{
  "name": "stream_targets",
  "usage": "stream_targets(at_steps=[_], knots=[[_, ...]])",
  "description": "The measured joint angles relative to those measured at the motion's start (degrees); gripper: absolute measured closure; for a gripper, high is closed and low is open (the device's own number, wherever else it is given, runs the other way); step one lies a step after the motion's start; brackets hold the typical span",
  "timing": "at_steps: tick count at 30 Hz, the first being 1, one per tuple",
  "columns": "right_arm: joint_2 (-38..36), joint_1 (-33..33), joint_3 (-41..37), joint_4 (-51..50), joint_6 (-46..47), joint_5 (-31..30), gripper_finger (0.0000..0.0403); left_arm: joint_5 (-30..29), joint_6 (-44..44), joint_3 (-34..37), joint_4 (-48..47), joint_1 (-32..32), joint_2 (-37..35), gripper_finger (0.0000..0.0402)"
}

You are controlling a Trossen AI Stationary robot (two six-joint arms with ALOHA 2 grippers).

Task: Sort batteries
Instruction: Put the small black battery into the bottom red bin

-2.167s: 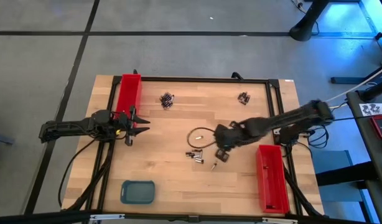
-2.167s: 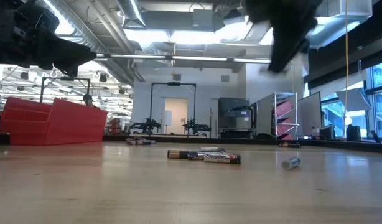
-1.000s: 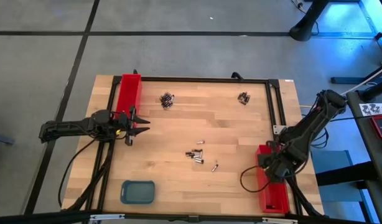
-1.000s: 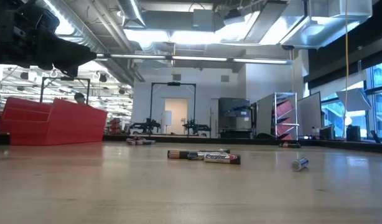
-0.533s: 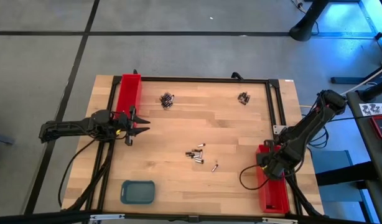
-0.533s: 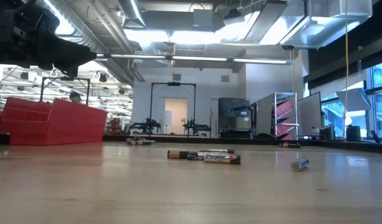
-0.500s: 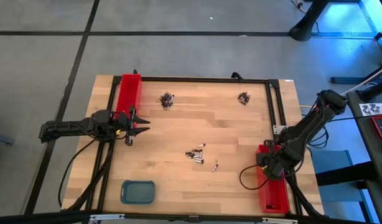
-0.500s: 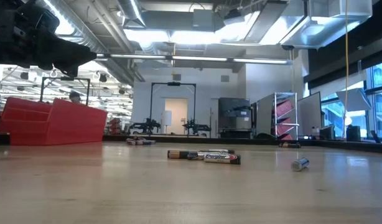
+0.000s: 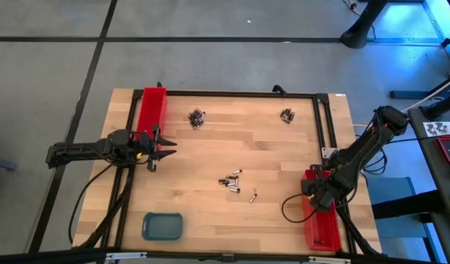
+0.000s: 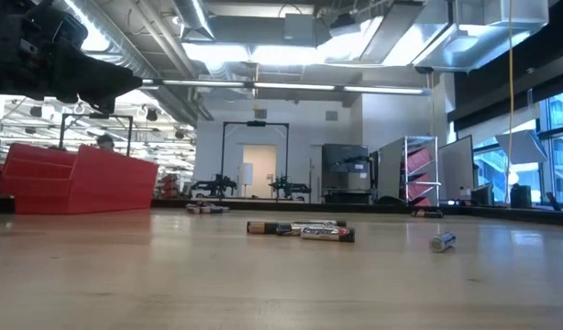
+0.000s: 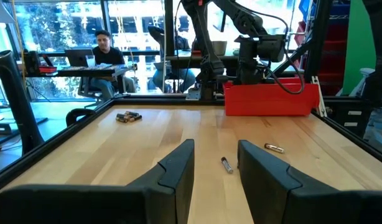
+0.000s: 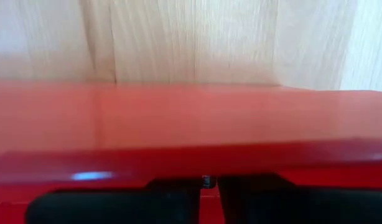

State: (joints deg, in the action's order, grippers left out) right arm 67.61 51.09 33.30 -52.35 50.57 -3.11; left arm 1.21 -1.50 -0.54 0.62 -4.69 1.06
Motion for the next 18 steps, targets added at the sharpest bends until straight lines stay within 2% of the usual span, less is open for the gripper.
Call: stream_targets(at_steps=[7,14,18], knots=[[0.01,-0.11,0.31,-0.14,0.04,0.12,0.0347,0.0,0.0,0.01,0.0,-0.01,0.0,0.0288],[0.04,-0.11,4.27,-1.41,0.02,0.31,0.0386,0.0,0.0,0.01,0.0,-0.01,0.0,0.0288],[0.04,-0.09,5.68,-1.8,0.92,0.3,0.039,0.0,0.0,0.02,0.0,-0.01,0.0,0.0288]])
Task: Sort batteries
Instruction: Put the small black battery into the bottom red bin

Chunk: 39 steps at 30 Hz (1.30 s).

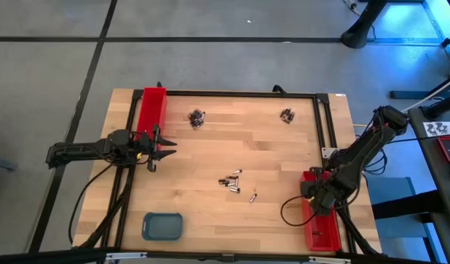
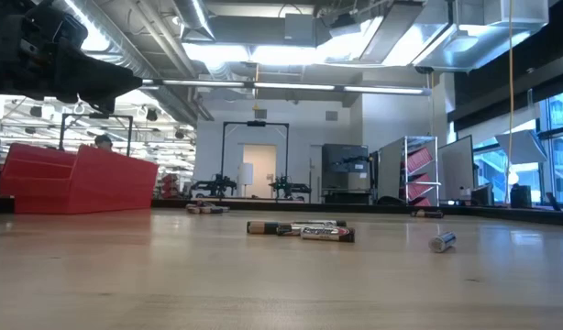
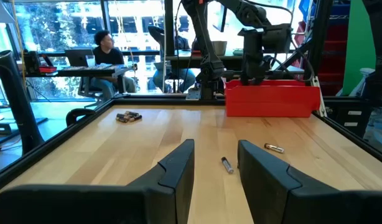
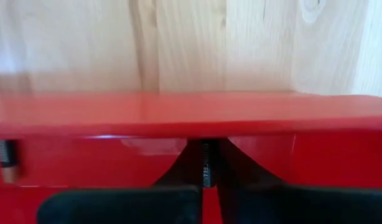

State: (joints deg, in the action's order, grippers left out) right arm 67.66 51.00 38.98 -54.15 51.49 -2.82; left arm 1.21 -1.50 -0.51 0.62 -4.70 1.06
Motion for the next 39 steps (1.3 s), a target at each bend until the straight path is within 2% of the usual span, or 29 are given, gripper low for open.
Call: stream_targets(at_steps=[5,14,18,22,32,39], knots=[[0.0,0.04,0.39,-0.09,3.59,0.1,0.039,0.0,0.0,-0.02,0.0,-0.01,0.0,0.0288],[0.02,0.04,1.27,-1.31,3.79,2.21,0.0391,0.0,0.0,-0.01,0.0,0.0,0.0,0.0288],[0.02,0.07,5.09,-6.03,3.78,-0.13,0.0391,0.0,0.01,0.0,0.0,0.0,0.0,0.0288],[0.05,0.09,6.64,-4.52,3.84,-0.67,0.0391,0.0,0.0,-0.02,0.0,0.01,0.0,0.0288],[6.42,9.32,6.64,-2.49,9.69,-1.72,0.0391,0.0,0.0,-0.02,0.0,0.0,0.0,0.0288],[10.66,10.1,6.62,0.9,8.63,-4.37,0.0387,0.0,0.01,-0.01,0.0,0.01,0.0,0.0288]])
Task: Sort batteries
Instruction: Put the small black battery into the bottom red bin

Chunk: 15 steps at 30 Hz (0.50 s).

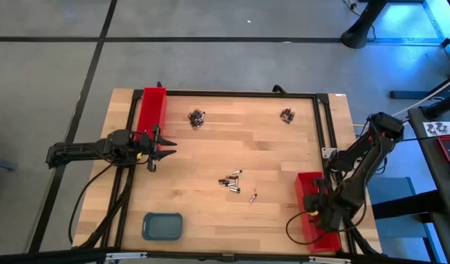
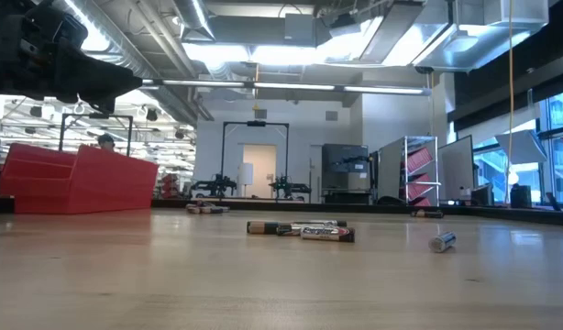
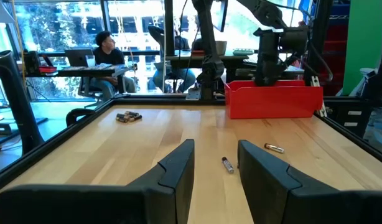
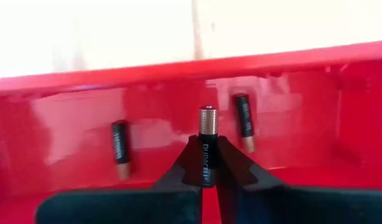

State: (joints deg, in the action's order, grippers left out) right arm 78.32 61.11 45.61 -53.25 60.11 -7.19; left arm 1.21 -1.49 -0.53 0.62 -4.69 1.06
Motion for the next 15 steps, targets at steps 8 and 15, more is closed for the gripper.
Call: stream_targets(at_steps=[8,15], knots=[[5.04,0.0,-1.08,0.04,-0.48,-1.44,0.0387,0.0,0.0,0.01,0.0,0.0,0.0,0.0288],[6.62,0.0,-1.6,-0.82,-0.37,-4.28,0.0387,0.0,0.02,0.01,0.0,0.0,0.0,0.0288]])
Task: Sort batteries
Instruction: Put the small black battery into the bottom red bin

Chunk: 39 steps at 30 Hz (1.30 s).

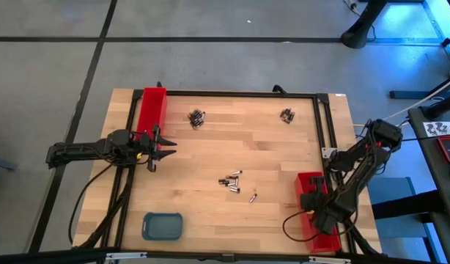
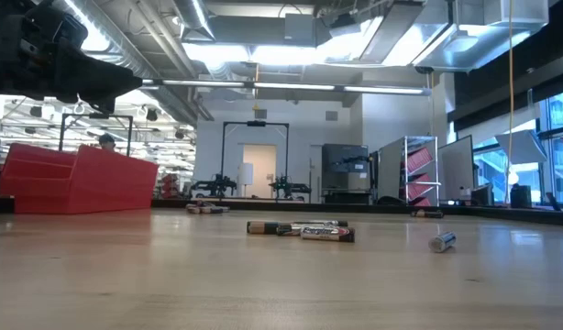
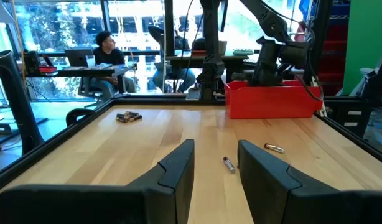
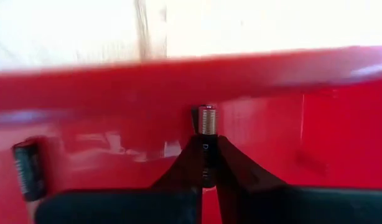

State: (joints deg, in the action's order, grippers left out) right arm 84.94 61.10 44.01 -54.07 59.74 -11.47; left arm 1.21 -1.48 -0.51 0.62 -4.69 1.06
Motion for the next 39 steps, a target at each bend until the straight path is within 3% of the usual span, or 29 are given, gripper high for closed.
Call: stream_targets(at_steps=[8,15,21,34,39], knots=[[0.84,0.0,-1.27,0.57,0.0,-0.52,0.0364,0.0,-0.01,-0.02,0.0,-0.01,0.0,0.0288],[0.93,0.0,-1.38,0.44,0.0,-3.99,0.0315,0.0,0.0,0.0,0.0,0.0,0.0,0.0288],[0.77,0.0,-0.48,-1.29,0.01,-0.77,0.0273,0.0,-0.02,-0.02,0.0,-0.02,0.0,0.0288],[0.69,-0.05,20.03,-23.97,0.23,0.05,0.0247,0.0,-0.02,-0.01,0.0,0.0,0.0,0.0288],[-0.81,-4.23,26.35,-22.74,0.29,-3.31,0.0268,0.0,-0.01,0.0,0.0,-0.01,0.0,0.0288]])
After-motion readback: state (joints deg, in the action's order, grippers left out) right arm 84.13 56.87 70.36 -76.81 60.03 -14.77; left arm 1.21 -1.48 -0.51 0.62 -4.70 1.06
